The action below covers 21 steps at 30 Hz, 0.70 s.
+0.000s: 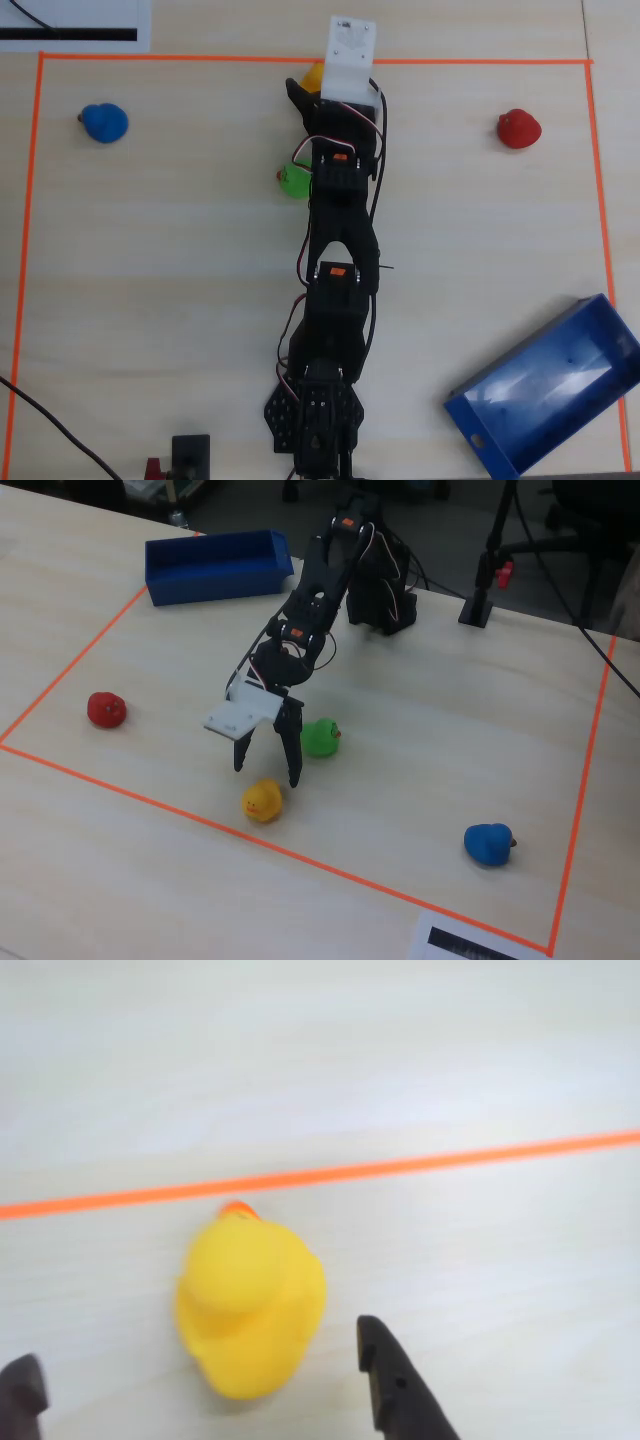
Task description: Grasp yellow duck and put it into box.
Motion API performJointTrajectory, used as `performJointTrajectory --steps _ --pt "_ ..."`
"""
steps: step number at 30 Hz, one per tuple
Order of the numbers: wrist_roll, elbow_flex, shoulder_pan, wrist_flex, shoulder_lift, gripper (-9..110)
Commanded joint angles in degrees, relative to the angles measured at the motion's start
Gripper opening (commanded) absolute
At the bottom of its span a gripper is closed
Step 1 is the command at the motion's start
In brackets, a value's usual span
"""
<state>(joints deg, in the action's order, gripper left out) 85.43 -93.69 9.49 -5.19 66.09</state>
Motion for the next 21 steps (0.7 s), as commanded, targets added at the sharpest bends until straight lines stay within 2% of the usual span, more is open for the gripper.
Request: performJointTrajectory --steps 1,21 --pt "0.62 4.83 0.53 1.49 -0.79 44" --pt "0.26 16.0 -2.2 1.49 -14.33 45"
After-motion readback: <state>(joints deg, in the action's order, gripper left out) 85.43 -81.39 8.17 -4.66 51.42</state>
